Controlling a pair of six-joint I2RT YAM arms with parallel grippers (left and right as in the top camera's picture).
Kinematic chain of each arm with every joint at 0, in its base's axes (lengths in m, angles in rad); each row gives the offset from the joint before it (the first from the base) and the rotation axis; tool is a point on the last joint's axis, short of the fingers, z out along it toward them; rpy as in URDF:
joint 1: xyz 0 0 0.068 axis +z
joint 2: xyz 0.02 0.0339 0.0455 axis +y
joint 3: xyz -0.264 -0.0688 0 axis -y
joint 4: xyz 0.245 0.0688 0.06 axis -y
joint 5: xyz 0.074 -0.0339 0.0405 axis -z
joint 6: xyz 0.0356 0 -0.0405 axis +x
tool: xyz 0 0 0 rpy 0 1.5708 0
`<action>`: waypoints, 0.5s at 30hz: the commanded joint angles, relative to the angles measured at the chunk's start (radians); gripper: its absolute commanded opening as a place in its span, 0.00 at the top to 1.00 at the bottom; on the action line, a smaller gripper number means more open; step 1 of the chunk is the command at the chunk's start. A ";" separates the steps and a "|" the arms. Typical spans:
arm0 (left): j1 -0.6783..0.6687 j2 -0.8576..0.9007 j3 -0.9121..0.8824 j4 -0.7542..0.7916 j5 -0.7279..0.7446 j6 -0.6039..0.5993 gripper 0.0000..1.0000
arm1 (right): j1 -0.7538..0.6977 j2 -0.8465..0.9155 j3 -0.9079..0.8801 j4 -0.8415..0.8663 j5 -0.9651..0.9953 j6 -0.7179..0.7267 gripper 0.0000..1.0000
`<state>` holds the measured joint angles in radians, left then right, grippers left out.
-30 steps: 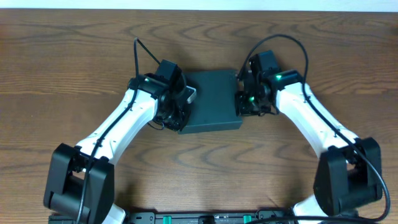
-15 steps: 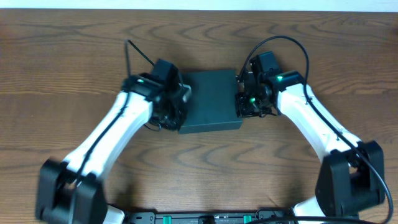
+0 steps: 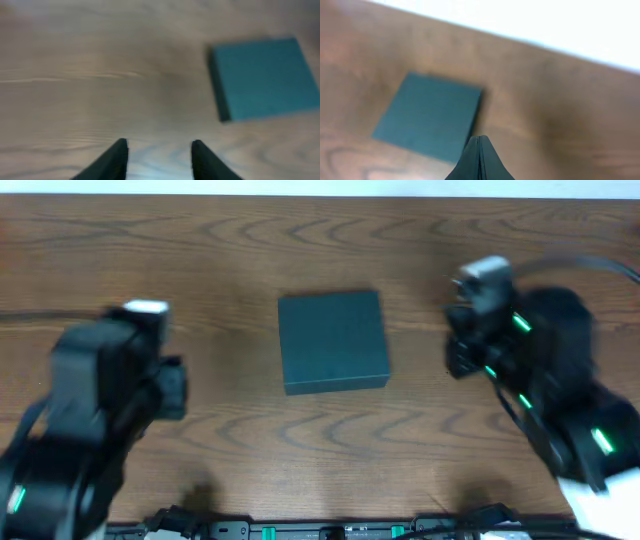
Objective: Pack container
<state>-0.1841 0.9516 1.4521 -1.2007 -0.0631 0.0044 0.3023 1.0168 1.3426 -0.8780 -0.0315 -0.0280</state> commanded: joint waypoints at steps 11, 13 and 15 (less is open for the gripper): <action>0.015 -0.349 0.004 -0.137 -0.219 0.002 0.02 | -0.003 -0.498 0.019 -0.227 0.088 -0.111 0.64; 0.015 -0.363 0.004 -0.166 -0.219 0.001 0.02 | -0.003 -0.539 0.019 -0.278 0.088 -0.111 0.01; 0.015 -0.366 0.004 -0.201 -0.219 0.001 0.02 | -0.003 -0.566 0.019 -0.309 0.088 -0.111 0.01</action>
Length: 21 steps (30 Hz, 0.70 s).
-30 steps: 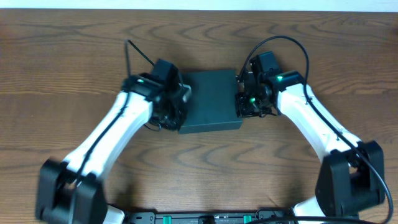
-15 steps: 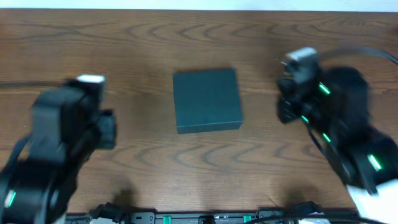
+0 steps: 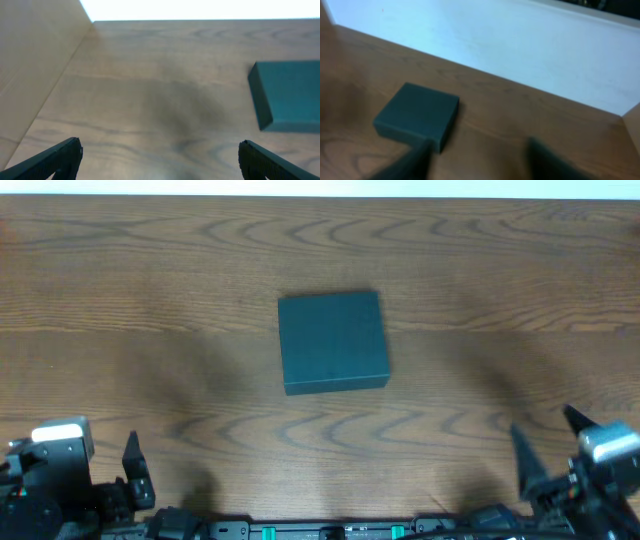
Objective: Pack container
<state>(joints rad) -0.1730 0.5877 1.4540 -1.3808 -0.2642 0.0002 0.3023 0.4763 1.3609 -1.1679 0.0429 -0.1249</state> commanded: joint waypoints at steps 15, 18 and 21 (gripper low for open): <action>0.004 -0.002 0.001 -0.082 -0.018 0.005 0.02 | -0.003 -0.047 0.000 -0.266 0.013 -0.014 0.01; 0.004 -0.002 0.001 -0.082 -0.018 0.005 0.01 | -0.003 -0.047 0.000 -0.317 0.013 -0.014 0.01; 0.004 -0.002 0.001 -0.082 -0.018 0.005 0.01 | -0.003 -0.047 0.000 -0.361 0.013 -0.014 0.01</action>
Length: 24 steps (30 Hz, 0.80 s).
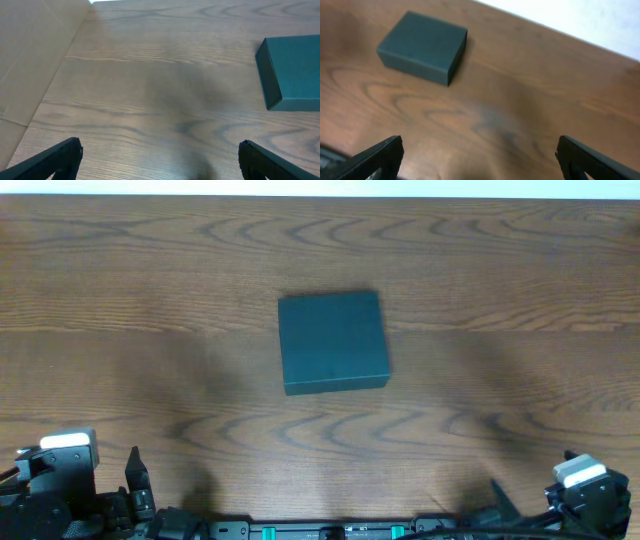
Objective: Pack container
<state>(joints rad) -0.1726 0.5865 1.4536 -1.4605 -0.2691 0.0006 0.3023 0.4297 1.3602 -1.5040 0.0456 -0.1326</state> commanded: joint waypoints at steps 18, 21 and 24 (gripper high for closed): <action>0.004 0.000 0.002 -0.002 -0.013 0.005 0.02 | -0.031 -0.001 0.000 -0.031 0.053 -0.075 0.01; 0.004 0.000 0.002 -0.002 -0.013 0.005 0.02 | -0.094 -0.002 -0.015 0.097 0.052 -0.119 0.01; 0.004 0.000 0.002 -0.002 -0.013 0.005 0.02 | -0.191 -0.014 -0.065 0.232 0.024 -0.119 0.01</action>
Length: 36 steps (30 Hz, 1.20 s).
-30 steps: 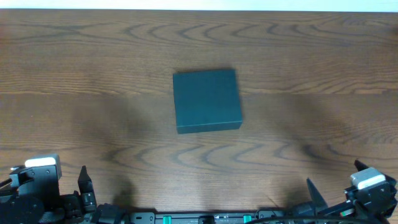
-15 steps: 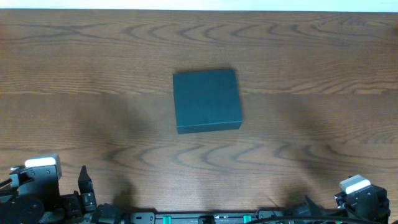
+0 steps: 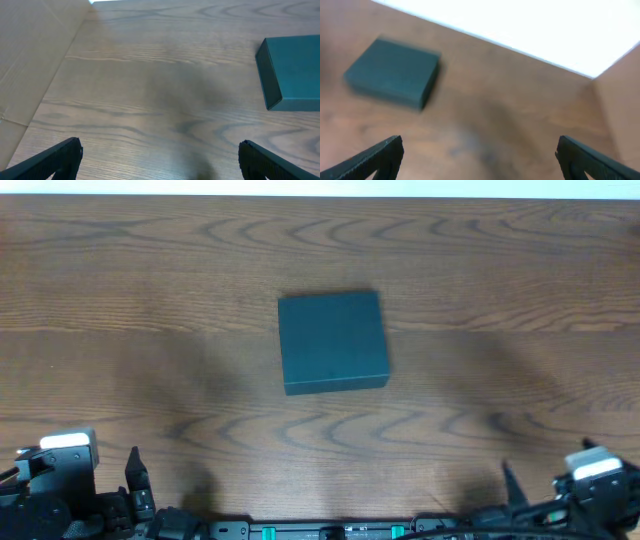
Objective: Pack container
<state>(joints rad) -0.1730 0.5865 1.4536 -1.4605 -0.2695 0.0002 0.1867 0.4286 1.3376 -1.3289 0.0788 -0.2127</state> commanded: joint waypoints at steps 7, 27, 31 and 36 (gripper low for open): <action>0.004 0.000 0.002 -0.002 -0.012 0.005 0.02 | -0.224 -0.132 -0.321 0.322 -0.271 -0.025 0.01; 0.004 0.000 0.002 -0.002 -0.013 0.005 0.02 | -0.223 -0.423 -1.152 0.866 -0.336 0.167 0.01; 0.004 0.000 0.002 -0.002 -0.012 0.005 0.02 | -0.223 -0.423 -1.196 0.866 -0.329 0.167 0.01; 0.004 0.000 0.002 -0.003 -0.012 0.005 0.02 | -0.223 -0.423 -1.208 0.872 -0.315 0.167 0.01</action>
<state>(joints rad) -0.1726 0.5861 1.4532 -1.4616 -0.2695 0.0002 -0.0288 0.0162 0.1398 -0.4576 -0.2539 -0.0608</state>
